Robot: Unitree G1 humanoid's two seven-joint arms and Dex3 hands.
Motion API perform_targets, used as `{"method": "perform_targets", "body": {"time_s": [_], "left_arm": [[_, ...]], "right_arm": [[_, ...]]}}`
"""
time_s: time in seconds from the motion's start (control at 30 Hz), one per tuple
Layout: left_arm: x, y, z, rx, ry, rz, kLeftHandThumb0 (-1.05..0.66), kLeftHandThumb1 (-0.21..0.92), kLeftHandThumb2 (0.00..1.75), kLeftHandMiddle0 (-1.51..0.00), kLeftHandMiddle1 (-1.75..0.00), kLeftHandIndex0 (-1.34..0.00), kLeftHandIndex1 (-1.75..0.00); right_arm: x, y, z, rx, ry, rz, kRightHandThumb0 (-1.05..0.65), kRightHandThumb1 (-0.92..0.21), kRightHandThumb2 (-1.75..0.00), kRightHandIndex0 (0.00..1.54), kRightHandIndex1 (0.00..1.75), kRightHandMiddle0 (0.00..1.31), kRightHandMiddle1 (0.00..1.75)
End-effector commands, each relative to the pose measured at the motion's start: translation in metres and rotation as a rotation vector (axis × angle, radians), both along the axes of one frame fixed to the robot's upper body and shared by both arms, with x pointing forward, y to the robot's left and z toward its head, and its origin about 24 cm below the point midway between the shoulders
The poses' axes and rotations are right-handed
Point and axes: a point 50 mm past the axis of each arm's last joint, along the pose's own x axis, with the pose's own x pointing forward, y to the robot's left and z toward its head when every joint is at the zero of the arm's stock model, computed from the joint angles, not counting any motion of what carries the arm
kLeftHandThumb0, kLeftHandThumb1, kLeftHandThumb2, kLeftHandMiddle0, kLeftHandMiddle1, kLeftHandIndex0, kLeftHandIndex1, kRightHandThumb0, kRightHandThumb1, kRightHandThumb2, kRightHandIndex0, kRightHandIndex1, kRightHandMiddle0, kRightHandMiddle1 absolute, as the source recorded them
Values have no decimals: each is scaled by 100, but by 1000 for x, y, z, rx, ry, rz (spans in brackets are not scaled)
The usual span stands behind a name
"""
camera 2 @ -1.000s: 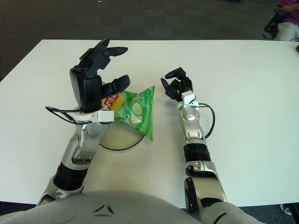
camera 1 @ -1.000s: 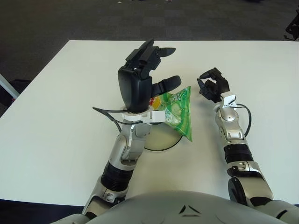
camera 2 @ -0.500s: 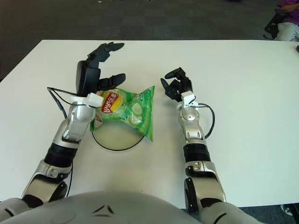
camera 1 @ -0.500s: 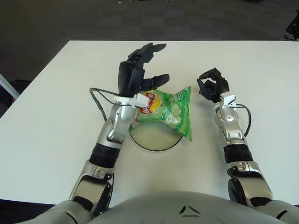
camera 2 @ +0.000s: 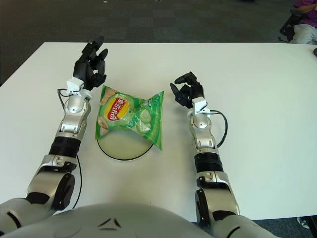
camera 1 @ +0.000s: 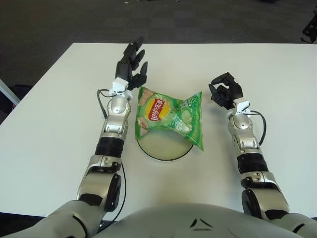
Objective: Put the snack into the plate.
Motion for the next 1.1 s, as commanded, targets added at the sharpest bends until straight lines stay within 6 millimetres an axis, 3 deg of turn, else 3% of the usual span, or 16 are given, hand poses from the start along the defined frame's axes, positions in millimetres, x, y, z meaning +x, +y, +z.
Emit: {"method": "perform_targets", "body": {"time_s": [0.0, 0.3, 0.67, 0.97, 1.07], "left_arm": [[5, 14, 1, -79, -31, 67, -61, 92, 59, -50, -1, -42, -16], [-1, 33, -7, -35, -67, 262, -59, 92, 55, -54, -2, -44, -16], [-9, 49, -25, 33, -14, 308, -60, 92, 53, -59, -3, -47, -16], [-20, 50, -52, 8, 76, 275, -58, 92, 54, -77, -10, -57, -22], [-23, 50, -56, -10, 94, 257, -56, 92, 55, -85, -11, -60, -33]], "right_arm": [[0, -4, 2, -15, -11, -16, -36, -86, -44, 76, 175, 42, 156], [0, -5, 3, -13, -12, -17, -36, -86, -43, 76, 174, 42, 155], [1, -7, 3, -10, -8, -17, -36, -90, -34, 78, 172, 43, 153], [1, -8, 4, -6, -9, -18, -36, -91, -32, 78, 172, 43, 152], [1, -9, 4, -4, -10, -18, -36, -91, -32, 78, 172, 43, 152]]}}
